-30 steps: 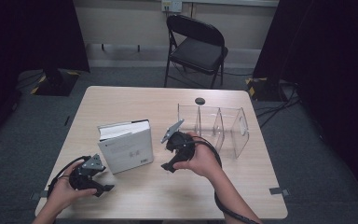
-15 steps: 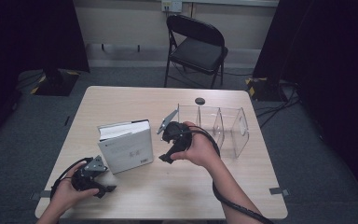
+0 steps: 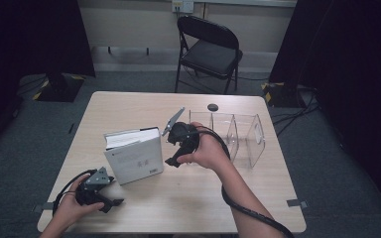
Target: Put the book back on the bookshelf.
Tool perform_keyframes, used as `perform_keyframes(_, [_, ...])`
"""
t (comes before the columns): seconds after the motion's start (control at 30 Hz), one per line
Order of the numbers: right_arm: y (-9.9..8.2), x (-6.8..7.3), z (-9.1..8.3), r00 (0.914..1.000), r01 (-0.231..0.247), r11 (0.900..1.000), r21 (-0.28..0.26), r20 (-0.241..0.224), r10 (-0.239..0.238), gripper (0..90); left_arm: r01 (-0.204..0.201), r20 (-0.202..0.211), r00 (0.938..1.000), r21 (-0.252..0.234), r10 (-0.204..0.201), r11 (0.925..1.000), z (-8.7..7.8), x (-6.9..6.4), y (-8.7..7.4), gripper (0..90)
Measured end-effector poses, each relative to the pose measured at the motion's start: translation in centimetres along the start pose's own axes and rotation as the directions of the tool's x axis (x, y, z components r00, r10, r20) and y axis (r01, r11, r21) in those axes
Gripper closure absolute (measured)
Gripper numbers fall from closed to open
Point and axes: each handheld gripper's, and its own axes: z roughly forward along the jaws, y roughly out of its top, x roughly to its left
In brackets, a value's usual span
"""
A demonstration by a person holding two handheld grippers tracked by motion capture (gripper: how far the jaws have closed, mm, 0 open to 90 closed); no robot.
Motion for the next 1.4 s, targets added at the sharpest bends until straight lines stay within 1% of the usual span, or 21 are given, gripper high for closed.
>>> perform_keyframes(0.03, [0.3,-0.1,0.1,1.0,-0.001,1.0,0.004,-0.004,0.001,14.7,-0.003,-0.001,1.0,0.005,0.003,1.0,0.2,-0.1,0.0,2.7])
perform_keyframes(0.07, [0.4,-0.2,0.1,0.9999,0.013,0.9999,-0.001,-0.003,-0.013,14.7,-0.003,-0.001,1.0,0.005,0.003,1.0,0.2,-0.1,0.0,0.0])
perform_keyframes(0.1, [0.5,-0.2,0.1,0.9999,0.009,1.0,0.0,-0.007,-0.009,14.7,-0.007,-0.003,1.0,0.009,0.008,0.9999,0.2,-0.1,0.0,0.0])
perform_keyframes(0.17, [0.8,-0.3,0.0,0.9999,0.011,0.9999,-0.005,-0.007,-0.011,14.7,-0.012,0.002,0.9999,0.0,0.012,0.9999,0.2,-0.1,-0.1,0.0])
perform_keyframes(0.23, [1.0,-0.5,-0.1,0.9999,0.013,0.9999,-0.007,-0.008,-0.013,14.7,-0.013,-0.002,0.9999,-0.012,0.013,0.9998,0.2,0.0,-0.3,0.0])
perform_keyframes(0.3, [1.2,-0.7,-0.1,0.9998,0.016,0.9999,-0.003,-0.007,-0.016,14.7,-0.023,0.006,0.9997,-0.035,0.023,0.9991,0.2,0.2,-0.5,0.0])
perform_keyframes(0.33, [1.2,-0.7,-0.1,0.9998,0.016,0.9999,-0.003,-0.007,-0.016,14.7,-0.023,0.006,0.9997,-0.035,0.023,0.9991,0.2,0.2,-0.5,0.0])
perform_keyframes(0.37, [1.3,-0.9,-0.2,1.0,0.009,1.0,0.002,-0.005,-0.009,14.7,-0.016,0.006,0.9998,-0.049,0.016,0.9987,0.2,0.2,-0.7,0.0])
perform_keyframes(0.4, [1.4,-1.0,-0.3,0.9999,0.009,1.0,-0.003,-0.01,-0.009,14.7,-0.016,0.006,0.9998,-0.049,0.016,0.9987,0.2,0.2,-0.7,0.0])
perform_keyframes(0.43, [1.4,-1.1,-0.3,0.9999,0.014,0.9999,0.0,-0.008,-0.014,14.8,-0.025,0.0,0.9997,-0.051,0.025,0.9984,0.2,0.3,-0.7,0.0])
perform_keyframes(0.57, [1.8,-1.4,-0.4,0.9998,0.017,0.9997,0.015,-0.004,-0.017,14.8,-0.017,0.004,0.9998,-0.069,0.017,0.9975,0.2,0.3,-0.9,0.0])
perform_keyframes(0.67, [2.1,-1.6,-0.5,0.9999,0.014,0.9998,0.014,0.002,-0.014,14.7,-0.016,0.003,0.9999,-0.072,0.016,0.9973,0.3,0.3,-0.9,0.0])
perform_keyframes(0.83, [3.3,-1.6,-0.6,0.9994,0.036,0.9993,0.011,0.003,-0.036,14.7,-0.016,0.003,0.9999,-0.072,0.016,0.9973,0.3,0.3,-0.9,0.0])
perform_keyframes(0.93, [3.7,-1.5,-0.6,0.9994,0.035,0.9993,0.013,0.001,-0.035,14.8,-0.015,0.002,0.9999,-0.072,0.016,0.9973,0.3,0.3,-0.9,0.0])
perform_keyframes(1.0, [4.2,-1.5,-0.6,0.9985,0.055,0.9984,0.008,-0.002,-0.055,14.7,-0.016,0.002,0.9999,-0.072,0.016,0.9973,0.3,0.3,-0.9,0.0])
perform_keyframes(1.1, [4.5,-1.5,-0.6,0.9987,0.051,0.9986,0.014,0.003,-0.051,14.7,-0.016,0.002,0.9999,-0.072,0.016,0.9973,0.3,0.3,-0.9,0.0])
perform_keyframes(1.2, [5.1,-1.7,-0.5,0.9984,0.056,0.9982,0.022,0.002,-0.056,14.7,-0.016,0.002,0.9999,-0.072,0.016,0.9973,0.3,0.3,-0.9,0.0])
perform_keyframes(1.3, [5.3,-1.8,-0.4,0.9984,0.056,0.9983,0.015,-0.007,-0.056,14.8,-0.016,0.002,0.9999,-0.072,0.016,0.9973,0.3,0.3,-0.9,0.0])
perform_keyframes(1.33, [5.4,-1.8,-0.4,0.9987,0.049,0.9986,0.02,-0.011,-0.049,14.8,-0.016,0.002,0.9999,-0.072,0.016,0.9973,0.3,0.3,-0.9,0.0])
perform_keyframes(1.37, [5.6,-1.8,-0.3,0.9978,0.066,0.9976,0.021,-0.011,-0.066,14.8,-0.016,0.003,0.9999,-0.072,0.016,0.9973,0.3,0.3,-0.9,0.0])
perform_keyframes(1.4, [5.6,-1.8,-0.3,0.9978,0.066,0.9976,0.021,-0.011,-0.066,14.8,-0.016,0.003,0.9999,-0.072,0.016,0.9973,0.3,0.3,-0.9,0.0])
